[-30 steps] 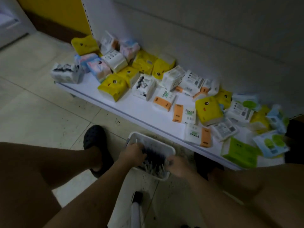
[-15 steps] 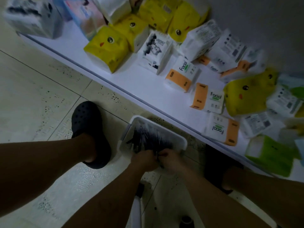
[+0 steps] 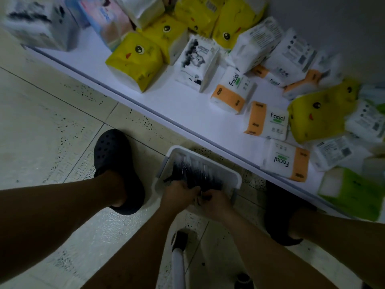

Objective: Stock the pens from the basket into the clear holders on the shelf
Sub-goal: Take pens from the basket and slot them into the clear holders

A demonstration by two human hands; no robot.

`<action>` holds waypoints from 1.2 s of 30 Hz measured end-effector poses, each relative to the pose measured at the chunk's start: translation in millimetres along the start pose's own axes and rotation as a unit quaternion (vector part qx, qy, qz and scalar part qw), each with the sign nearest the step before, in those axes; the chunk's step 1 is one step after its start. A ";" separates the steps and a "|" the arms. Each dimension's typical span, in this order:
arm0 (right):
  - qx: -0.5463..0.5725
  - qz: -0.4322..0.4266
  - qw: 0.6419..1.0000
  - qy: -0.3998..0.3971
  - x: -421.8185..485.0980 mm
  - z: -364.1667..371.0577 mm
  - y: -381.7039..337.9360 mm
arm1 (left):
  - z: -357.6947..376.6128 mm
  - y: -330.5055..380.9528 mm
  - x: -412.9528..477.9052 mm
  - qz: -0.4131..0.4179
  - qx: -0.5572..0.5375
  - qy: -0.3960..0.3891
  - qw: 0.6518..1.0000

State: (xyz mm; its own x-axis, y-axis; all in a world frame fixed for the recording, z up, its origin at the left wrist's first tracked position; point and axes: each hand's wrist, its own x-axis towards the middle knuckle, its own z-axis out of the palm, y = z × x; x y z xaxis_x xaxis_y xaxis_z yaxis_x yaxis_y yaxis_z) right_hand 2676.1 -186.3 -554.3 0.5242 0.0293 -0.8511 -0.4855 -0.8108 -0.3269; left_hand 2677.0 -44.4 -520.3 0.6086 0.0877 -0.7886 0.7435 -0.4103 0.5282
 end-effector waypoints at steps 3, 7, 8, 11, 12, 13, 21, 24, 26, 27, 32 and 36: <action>0.008 -0.008 1.000 0.025 -4.1 -1.2 -0.2 | -14.8 -1.6 -14.7 -0.019 -0.020 -0.015 1.000; -0.005 -0.004 0.999 0.051 -5.6 2.1 0.3 | -27.2 2.2 -39.0 0.005 -0.056 -0.041 0.998; -0.009 -0.002 0.998 0.059 -6.2 2.1 -0.5 | -28.1 2.2 -41.2 0.005 -0.054 -0.048 0.997; -0.021 0.010 0.998 0.063 -4.6 3.8 -4.0 | -27.4 0.2 -41.1 -0.022 -0.040 -0.070 0.997; -0.029 0.015 0.998 0.056 -4.9 4.1 -6.8 | -26.1 -1.0 -40.8 -0.029 -0.037 -0.075 0.996; -0.034 0.021 0.998 0.057 -3.8 4.8 -8.6 | -24.8 -1.2 -40.9 -0.036 -0.039 -0.078 0.996; -0.005 0.051 0.996 0.078 -8.0 -13.6 -24.7 | -12.0 3.2 -32.7 -0.005 -0.033 -0.023 0.999; -0.010 0.051 0.995 0.087 -21.8 -23.6 -26.0 | -9.0 8.6 -38.0 0.018 -0.039 -0.018 0.999; 0.046 0.051 0.996 0.060 -30.8 -26.7 -21.4 | -8.0 13.2 -41.8 0.014 -0.033 -0.003 0.999; 0.095 0.048 0.993 0.051 -36.2 -27.6 -18.1 | -7.4 16.1 -44.2 0.012 -0.023 0.004 1.000; 0.250 0.009 0.967 0.052 -78.4 -36.2 -10.9 | -6.8 37.6 -66.7 0.038 -0.035 0.027 0.998; 0.221 -0.050 0.971 0.078 -109.9 -52.5 -19.4 | -5.0 61.3 -94.9 0.142 -0.051 0.046 0.988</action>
State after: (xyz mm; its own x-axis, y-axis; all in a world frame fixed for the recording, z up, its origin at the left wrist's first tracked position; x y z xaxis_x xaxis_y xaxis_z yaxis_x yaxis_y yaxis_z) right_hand 2664.7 -204.5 -432.8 0.6672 -0.0221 -0.7446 -0.6613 -0.4776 -0.5784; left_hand 2666.2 -73.4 -411.6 0.8152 0.0659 -0.5754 0.5610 -0.3370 0.7561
